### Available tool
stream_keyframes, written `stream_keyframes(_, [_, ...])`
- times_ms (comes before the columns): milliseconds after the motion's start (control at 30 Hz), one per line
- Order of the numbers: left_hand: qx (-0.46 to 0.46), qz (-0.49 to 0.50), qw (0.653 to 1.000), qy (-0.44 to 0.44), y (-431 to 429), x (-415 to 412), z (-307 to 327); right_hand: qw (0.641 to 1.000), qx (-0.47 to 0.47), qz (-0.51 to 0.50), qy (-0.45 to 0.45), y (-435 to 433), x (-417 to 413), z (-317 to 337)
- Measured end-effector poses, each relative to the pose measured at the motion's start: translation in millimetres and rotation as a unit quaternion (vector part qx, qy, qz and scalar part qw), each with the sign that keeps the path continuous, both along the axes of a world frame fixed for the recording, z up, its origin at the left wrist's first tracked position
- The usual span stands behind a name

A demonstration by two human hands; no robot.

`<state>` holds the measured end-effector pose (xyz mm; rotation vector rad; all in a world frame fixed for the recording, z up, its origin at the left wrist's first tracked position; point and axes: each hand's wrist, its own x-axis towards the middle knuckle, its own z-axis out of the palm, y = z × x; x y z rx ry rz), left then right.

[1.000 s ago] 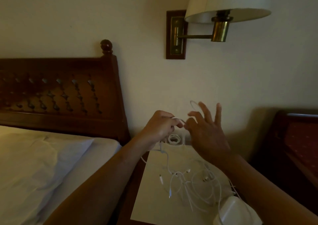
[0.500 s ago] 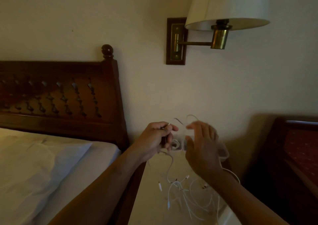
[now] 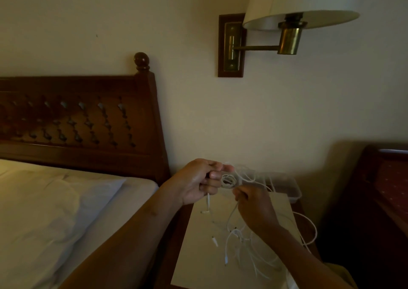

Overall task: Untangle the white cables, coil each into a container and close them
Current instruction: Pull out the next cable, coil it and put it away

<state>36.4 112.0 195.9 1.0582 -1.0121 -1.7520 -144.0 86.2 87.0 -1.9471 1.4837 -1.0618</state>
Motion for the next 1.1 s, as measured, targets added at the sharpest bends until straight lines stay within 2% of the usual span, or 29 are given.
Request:
stream_keyframes(67, [-0.005, -0.036, 0.999, 0.022, 4.1, 3.2, 0.4, 0.998, 0.024, 0.018, 0.048, -5.4, -2.6, -1.8])
stream_keyframes(133, [-0.02, -0.047, 0.998, 0.038, 5.6, 7.3, 3.4, 0.981, 0.121, 0.063, 0.136, 0.2, -2.4, -0.7])
stream_keyframes(167, [-0.027, -0.048, 0.998, 0.044, 5.9, 10.5, 4.9, 0.979, 0.134, 0.068, 0.142, 1.2, -3.3, -2.7])
stream_keyframes(200, [-0.032, -0.049, 0.997, 0.048, 6.5, 14.0, 6.5, 0.987, 0.105, 0.068, 0.103, 4.0, -4.8, 1.4])
stream_keyframes(267, [-0.032, -0.066, 0.996, 0.055, 8.6, 18.5, 8.3, 0.998, -0.055, 0.02, -0.026, 10.5, -8.5, 16.3])
stream_keyframes(300, [-0.03, -0.082, 0.994, 0.06, 10.3, 17.5, 9.1, 0.99, -0.133, -0.014, -0.05, 11.7, -10.1, 23.7])
stream_keyframes(333, [-0.026, -0.099, 0.992, 0.068, 12.5, 14.6, 10.0, 0.982, -0.182, -0.038, -0.043, 11.6, -9.9, 29.9])
stream_keyframes(400, [-0.025, -0.132, 0.986, 0.097, 18.0, 3.7, 13.2, 0.977, -0.21, -0.014, 0.034, 7.5, -8.4, 40.6])
stream_keyframes(500, [-0.064, -0.142, 0.972, 0.177, 25.5, -12.8, 20.3, 0.981, -0.151, 0.075, 0.091, 1.2, -0.7, 48.5])
stream_keyframes(567, [-0.102, -0.114, 0.96, 0.236, 28.7, -13.1, 26.6, 0.989, -0.071, 0.095, 0.083, -9.1, -8.4, 44.0])
stream_keyframes(633, [-0.134, -0.073, 0.958, 0.244, 29.5, -5.7, 29.0, 0.993, -0.021, 0.088, 0.079, -16.3, -20.3, 42.8])
stream_keyframes(667, [-0.16, -0.031, 0.967, 0.197, 28.3, -1.6, 26.1, 0.995, -0.005, 0.079, 0.062, -18.6, -27.8, 45.8])
stream_keyframes(700, [-0.197, 0.03, 0.974, 0.107, 25.8, 1.7, 18.9, 0.997, 0.006, 0.069, 0.029, -21.0, -34.6, 51.1])
stream_keyframes(733, [-0.237, 0.099, 0.966, -0.006, 22.5, 3.4, 8.4, 0.998, 0.001, 0.058, 0.003, -24.1, -40.9, 61.4])
stream_keyframes(800, [-0.291, 0.186, 0.919, -0.188, 13.1, 1.9, -15.0, 0.998, -0.03, 0.052, -0.033, -28.7, -46.8, 90.9])
stream_keyframes(867, [-0.302, 0.165, 0.896, -0.281, 2.0, -7.5, -34.2, 0.994, -0.037, 0.059, -0.086, -31.4, -44.2, 124.6])
stream_keyframes(967, [-0.258, 0.099, 0.91, -0.309, -20.7, -27.9, -50.0, 0.985, 0.0, 0.062, -0.162, -30.8, -30.8, 159.0])
stream_keyframes(1033, [-0.254, 0.015, 0.927, -0.276, -32.8, -46.4, -54.0, 0.977, 0.029, 0.056, -0.202, -29.0, -24.2, 172.5])
stream_keyframes(1100, [-0.276, -0.016, 0.926, -0.257, -40.9, -61.6, -57.5, 0.962, 0.059, 0.042, -0.262, -29.2, -24.4, 179.5])
